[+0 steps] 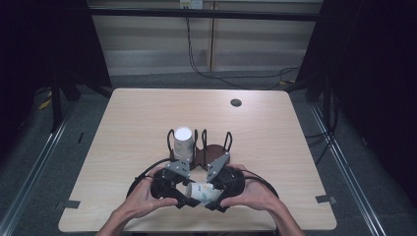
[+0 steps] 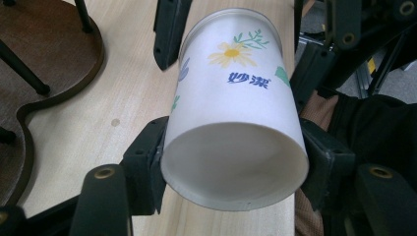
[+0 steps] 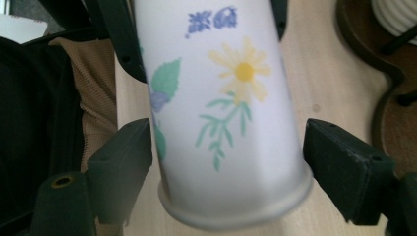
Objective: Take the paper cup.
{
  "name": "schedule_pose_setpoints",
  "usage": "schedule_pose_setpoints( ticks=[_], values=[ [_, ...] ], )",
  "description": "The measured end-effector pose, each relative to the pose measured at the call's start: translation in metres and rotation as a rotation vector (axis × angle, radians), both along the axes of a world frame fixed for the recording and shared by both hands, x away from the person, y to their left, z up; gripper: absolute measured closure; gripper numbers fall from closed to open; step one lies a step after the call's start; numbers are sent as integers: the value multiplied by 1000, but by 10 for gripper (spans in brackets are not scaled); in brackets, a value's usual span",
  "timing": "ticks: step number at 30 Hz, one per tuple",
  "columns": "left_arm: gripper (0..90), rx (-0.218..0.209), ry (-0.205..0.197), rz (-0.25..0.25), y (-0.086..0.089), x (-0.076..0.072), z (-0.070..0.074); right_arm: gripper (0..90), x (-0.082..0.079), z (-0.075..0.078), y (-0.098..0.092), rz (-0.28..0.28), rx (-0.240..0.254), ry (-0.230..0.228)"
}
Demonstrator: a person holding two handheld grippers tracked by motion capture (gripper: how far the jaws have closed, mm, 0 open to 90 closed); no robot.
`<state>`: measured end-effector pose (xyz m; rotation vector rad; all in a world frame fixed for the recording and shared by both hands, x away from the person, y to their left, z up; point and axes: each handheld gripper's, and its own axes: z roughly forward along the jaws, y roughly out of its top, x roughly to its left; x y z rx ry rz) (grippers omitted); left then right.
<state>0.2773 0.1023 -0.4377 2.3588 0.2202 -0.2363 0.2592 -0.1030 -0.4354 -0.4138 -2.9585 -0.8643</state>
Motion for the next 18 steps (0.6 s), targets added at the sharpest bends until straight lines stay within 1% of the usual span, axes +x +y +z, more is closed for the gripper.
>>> schedule_pose_setpoints(
  ticks=[3, 4, 7, 8, 11, 13, 15, 16, 17, 18],
  values=[
    [370, -5, 0, 5, 3, 1, 2, 176, 0, 2, -5, -12, 18, -2],
    [369, -15, 0, 11, 3, 1, 2, 173, 1, 3, -6, -20, 22, -5],
    [369, -23, -14, 27, 6, 1, 3, 168, 2, 3, -10, -27, 39, -11],
    [369, -25, -19, 33, 7, 1, 3, 168, 2, 4, -11, -37, 41, -10],
    [370, -30, -16, 42, 9, 1, 1, 164, 1, 5, -14, -47, 45, -16],
    [370, -29, -15, 48, 11, 2, 1, 163, 2, 6, -17, -60, 59, -16],
    [370, -43, -17, 61, 13, 2, 1, 155, 3, 7, -20, -75, 76, -22],
    [370, -39, -20, 62, 14, 2, 2, 150, 3, 7, -21, -83, 88, -24],
    [370, -47, -26, 68, 15, 2, 2, 145, 3, 8, -22, -94, 97, -25],
    [369, -53, -21, 73, 16, 3, 3, 144, 4, 8, -24, -98, 108, -27]
  ],
)
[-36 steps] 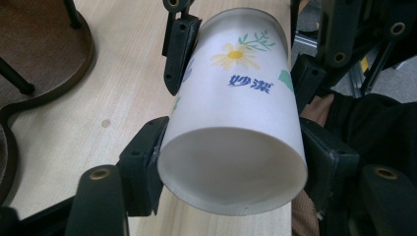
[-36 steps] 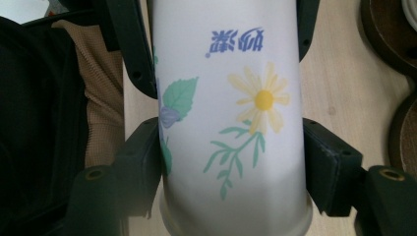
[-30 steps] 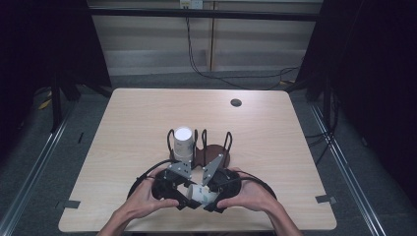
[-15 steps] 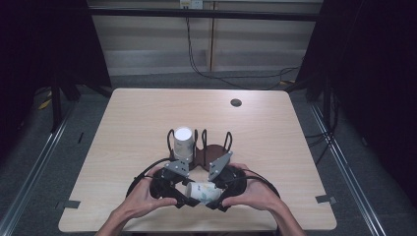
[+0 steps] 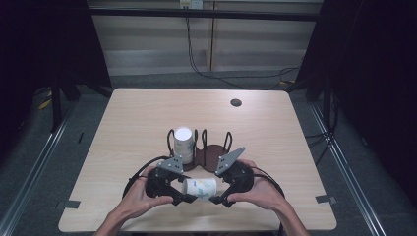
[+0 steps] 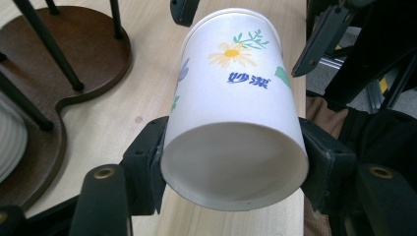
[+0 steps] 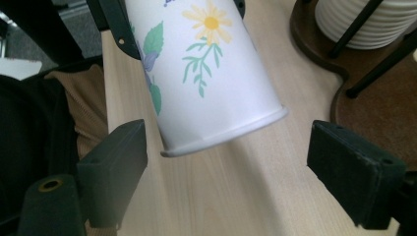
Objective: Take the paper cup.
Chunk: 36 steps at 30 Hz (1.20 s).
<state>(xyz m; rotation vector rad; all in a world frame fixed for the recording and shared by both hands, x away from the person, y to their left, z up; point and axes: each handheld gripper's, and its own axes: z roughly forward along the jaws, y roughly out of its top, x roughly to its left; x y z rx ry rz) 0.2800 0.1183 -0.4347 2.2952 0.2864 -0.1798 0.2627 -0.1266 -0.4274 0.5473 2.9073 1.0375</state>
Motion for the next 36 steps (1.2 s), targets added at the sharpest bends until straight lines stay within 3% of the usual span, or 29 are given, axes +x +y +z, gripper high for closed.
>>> schedule_pose_setpoints(
  ticks=[10, 16, 25, 36],
  values=[
    [370, -47, -20, 34, 7, 1, 5, 143, 2, 4, -13, -65, 152, 4],
    [370, -72, -36, 47, 8, 1, 7, 135, 2, 2, -22, -116, 203, 0],
    [369, -106, -49, 61, 11, 2, 9, 139, 1, 5, -28, -140, 307, -5],
    [369, -147, -63, 91, 14, 3, 12, 141, 2, 2, -30, -141, 390, 3]
  ],
)
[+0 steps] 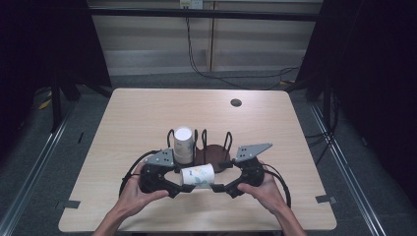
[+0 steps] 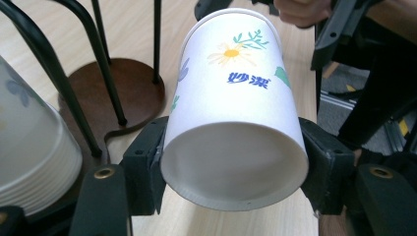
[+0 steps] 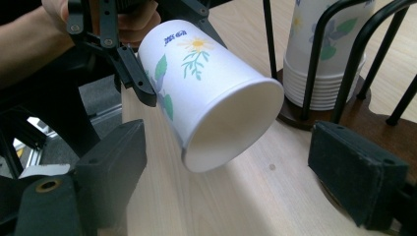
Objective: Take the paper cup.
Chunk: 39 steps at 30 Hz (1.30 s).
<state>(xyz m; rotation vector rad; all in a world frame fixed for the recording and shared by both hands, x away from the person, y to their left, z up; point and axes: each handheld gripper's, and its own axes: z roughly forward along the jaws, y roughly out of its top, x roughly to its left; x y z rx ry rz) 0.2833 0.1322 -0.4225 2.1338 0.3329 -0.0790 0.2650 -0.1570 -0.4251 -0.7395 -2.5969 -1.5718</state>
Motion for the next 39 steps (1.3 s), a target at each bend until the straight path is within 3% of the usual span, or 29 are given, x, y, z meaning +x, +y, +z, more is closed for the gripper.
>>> schedule_pose_setpoints(
  ticks=[11, 20, 32, 39],
  values=[
    [369, -58, -17, 20, 3, 0, 9, 135, 1, 2, -2, -15, 92, 1],
    [369, -82, -21, -7, 1, -2, 13, 134, -1, 1, 0, -13, 163, -14],
    [369, -118, -10, -34, 0, -5, 16, 134, -2, 2, 1, 4, 215, -19],
    [369, -132, 3, -55, -2, -6, 16, 183, -2, 1, 3, 32, 227, -10]
  ],
)
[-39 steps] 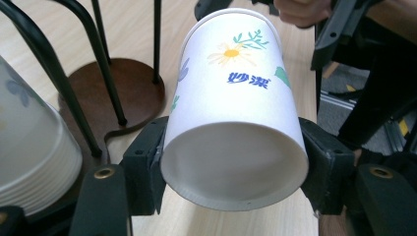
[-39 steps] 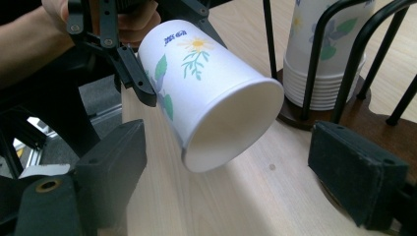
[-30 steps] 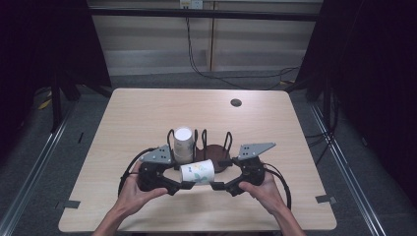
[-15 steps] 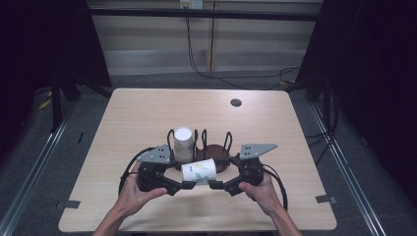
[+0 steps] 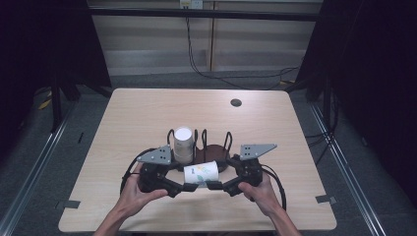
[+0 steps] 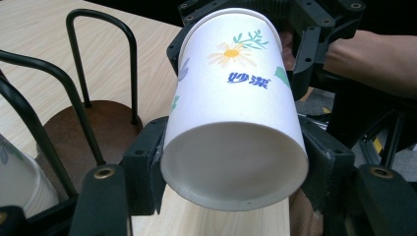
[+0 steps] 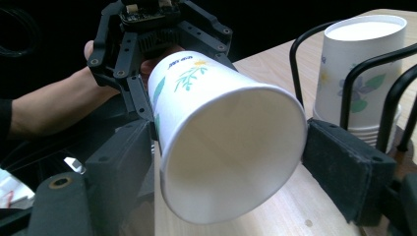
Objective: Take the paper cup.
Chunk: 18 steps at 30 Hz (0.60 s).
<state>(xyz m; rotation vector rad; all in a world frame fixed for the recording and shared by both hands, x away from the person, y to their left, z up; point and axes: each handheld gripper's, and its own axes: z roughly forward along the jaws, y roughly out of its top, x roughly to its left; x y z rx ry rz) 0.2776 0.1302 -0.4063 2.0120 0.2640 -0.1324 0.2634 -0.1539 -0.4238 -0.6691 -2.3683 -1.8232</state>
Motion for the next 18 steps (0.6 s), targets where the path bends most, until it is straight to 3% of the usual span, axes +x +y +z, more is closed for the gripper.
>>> schedule_pose_setpoints(
  ticks=[12, 18],
  values=[
    [367, 0, 20, -37, -3, 0, -4, 212, 1, -4, 2, 52, 10, 13],
    [366, -12, 21, -38, -1, 1, -6, 262, 0, -3, 1, 49, 15, -15]
  ],
)
